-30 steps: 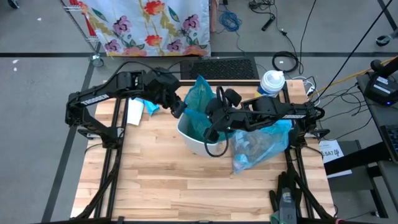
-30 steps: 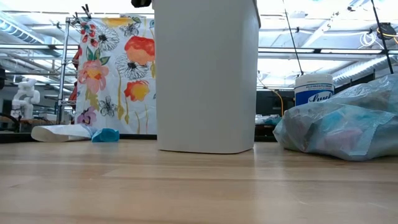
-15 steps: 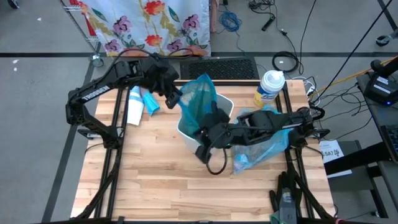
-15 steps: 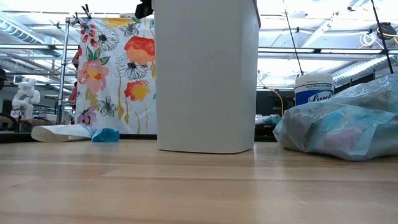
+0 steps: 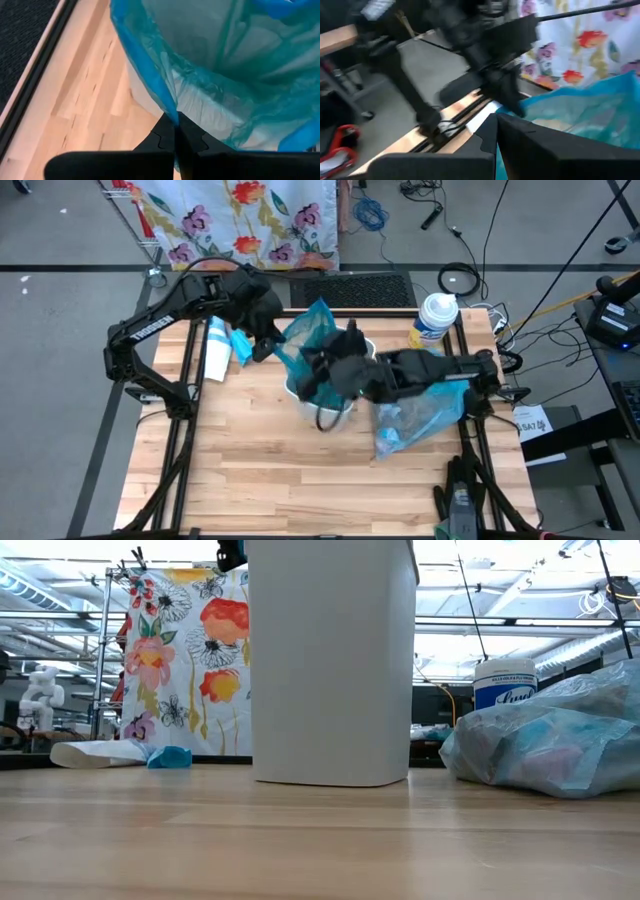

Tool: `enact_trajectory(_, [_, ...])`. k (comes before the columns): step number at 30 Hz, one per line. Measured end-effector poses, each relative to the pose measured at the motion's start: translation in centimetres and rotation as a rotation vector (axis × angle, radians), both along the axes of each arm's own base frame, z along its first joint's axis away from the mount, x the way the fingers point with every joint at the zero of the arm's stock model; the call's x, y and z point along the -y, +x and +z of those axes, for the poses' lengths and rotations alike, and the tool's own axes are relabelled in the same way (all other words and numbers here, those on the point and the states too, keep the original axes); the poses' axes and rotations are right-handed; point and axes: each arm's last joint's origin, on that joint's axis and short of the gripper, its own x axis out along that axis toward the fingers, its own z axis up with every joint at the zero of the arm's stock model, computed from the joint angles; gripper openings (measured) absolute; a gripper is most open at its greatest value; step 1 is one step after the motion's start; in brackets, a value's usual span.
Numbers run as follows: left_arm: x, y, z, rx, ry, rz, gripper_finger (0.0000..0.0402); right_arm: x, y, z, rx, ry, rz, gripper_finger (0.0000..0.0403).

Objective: Place trash/remove bag and relplace
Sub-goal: Insert the blue trash bag into the white trash bin

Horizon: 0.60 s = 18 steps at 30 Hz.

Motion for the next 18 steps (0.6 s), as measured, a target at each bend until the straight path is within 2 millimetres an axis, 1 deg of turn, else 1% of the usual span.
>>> enact_trajectory(3, [0.3,0.1,0.0,0.004,0.013,-0.036,0.0,2.0,0.4,-0.3,-0.005,0.061,-0.007,0.0])
enact_trajectory(5, [0.5,0.2,0.0,0.005,0.019,-0.052,0.0,3.4,0.7,-0.9,-0.032,0.124,-0.02,0.0])
enact_trajectory(7, [0.6,0.2,0.0,0.006,0.018,-0.061,0.0,4.4,0.3,-2.1,-0.113,0.177,-0.085,0.0])
enact_trajectory(9, [0.7,0.2,0.1,0.009,0.027,-0.083,0.0,5.0,-0.3,-3.3,-0.195,0.249,-0.156,0.0])
enact_trajectory(11, [0.7,0.0,0.1,0.007,0.033,-0.092,0.0,5.2,-1.4,-4.3,-0.296,0.326,-0.208,0.0])
enact_trajectory(13, [0.7,0.0,0.1,0.008,0.047,-0.105,0.0,4.8,-2.6,-5.0,-0.381,0.371,-0.274,0.0])
enact_trajectory(14, [0.7,0.0,0.1,0.008,0.055,-0.112,0.0,4.5,-3.1,-5.1,-0.396,0.386,-0.31,0.0])
enact_trajectory(15, [0.6,-0.1,0.1,0.003,0.063,-0.115,0.0,4.1,-3.0,-5.2,-0.376,0.389,-0.318,0.0])
enact_trajectory(18, [0.2,-0.3,0.0,-0.022,0.114,-0.115,0.0,3.0,-3.4,-4.8,-0.34,0.372,-0.305,0.0])
